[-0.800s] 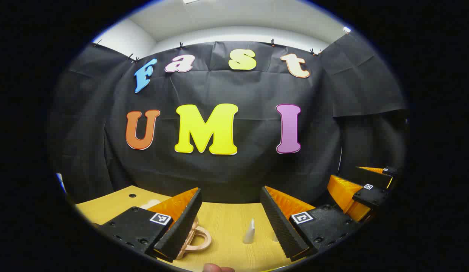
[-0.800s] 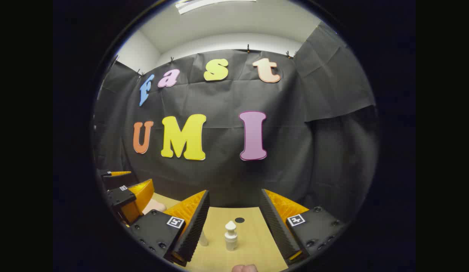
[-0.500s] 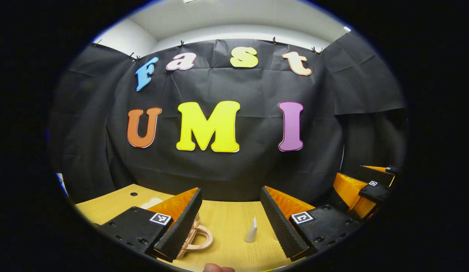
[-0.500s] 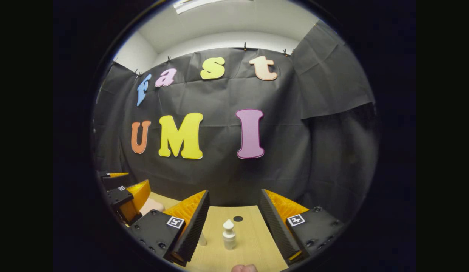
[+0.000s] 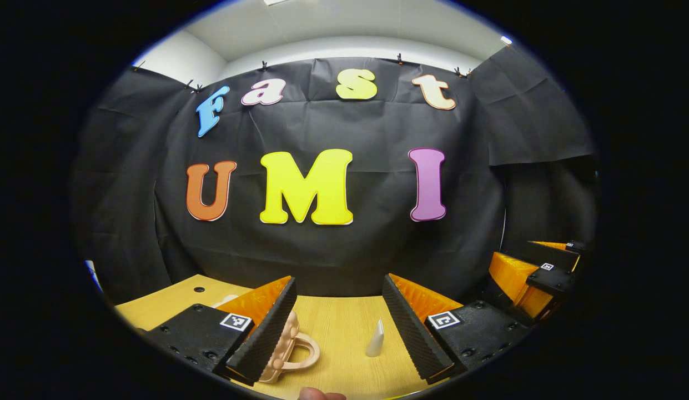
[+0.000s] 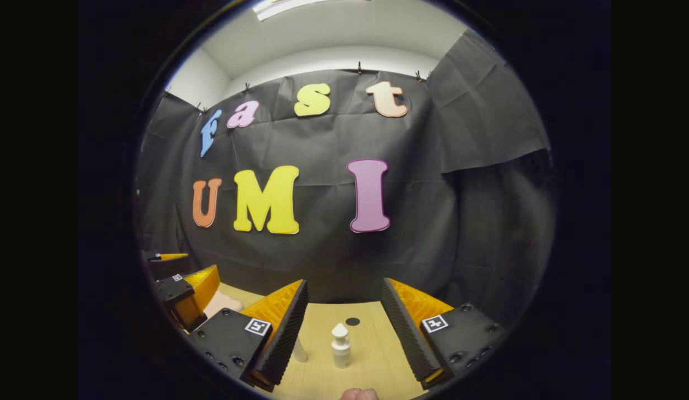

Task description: First open the suitcase, pack the skin care products into it, and then close the suitcase.

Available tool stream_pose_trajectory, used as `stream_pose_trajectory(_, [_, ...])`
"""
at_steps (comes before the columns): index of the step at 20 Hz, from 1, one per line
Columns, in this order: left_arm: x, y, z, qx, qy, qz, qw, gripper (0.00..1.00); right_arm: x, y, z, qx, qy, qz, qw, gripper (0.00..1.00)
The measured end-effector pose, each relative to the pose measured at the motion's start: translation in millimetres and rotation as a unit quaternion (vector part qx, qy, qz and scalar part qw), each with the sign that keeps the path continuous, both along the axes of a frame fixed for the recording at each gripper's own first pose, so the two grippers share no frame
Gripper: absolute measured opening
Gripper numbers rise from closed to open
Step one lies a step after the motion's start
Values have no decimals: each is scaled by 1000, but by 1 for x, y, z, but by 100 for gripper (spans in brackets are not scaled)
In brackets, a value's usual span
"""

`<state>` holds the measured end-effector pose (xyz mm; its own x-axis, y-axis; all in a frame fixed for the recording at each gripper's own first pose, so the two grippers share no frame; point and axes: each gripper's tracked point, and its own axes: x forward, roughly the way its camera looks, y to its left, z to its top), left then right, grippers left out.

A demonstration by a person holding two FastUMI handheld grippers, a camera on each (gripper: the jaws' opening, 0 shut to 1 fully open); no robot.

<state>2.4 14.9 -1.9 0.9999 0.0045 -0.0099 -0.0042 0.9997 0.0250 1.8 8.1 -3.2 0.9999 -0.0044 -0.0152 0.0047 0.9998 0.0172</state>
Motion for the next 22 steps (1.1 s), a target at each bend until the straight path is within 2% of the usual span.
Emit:
stream_pose_trajectory(6, [3,1,-3,10,0,-7,1000,99,2,0,-2,1,5,-2,1000,80])
stream_pose_trajectory(7, [4,1,-5,14,2,-10,1000,99,3,-1,-3,1,7,-3,1000,77])
stream_pose_trajectory(9, [6,-2,-14,21,14,-19,1000,99,1,-4,-10,-3,14,-5,1000,80])
stream_pose_trajectory(11, [5,-5,-26,40,29,-31,998,99,-2,-12,-16,-9,19,-12,1000,77])
stream_pose_trajectory(14, [3,-1,-52,96,49,-51,993,99,-8,-27,-28,-23,25,-27,999,77])
stream_pose_trajectory(17, [8,18,-94,185,81,-60,978,99,-13,-41,-41,-29,45,-35,998,80])
stream_pose_trajectory(20, [10,39,-143,263,130,-68,954,99,-19,-56,-45,-37,51,-53,997,77])
stream_pose_trajectory(22, [12,49,-177,315,161,-78,932,98,-23,-69,-52,-47,62,-71,994,80])
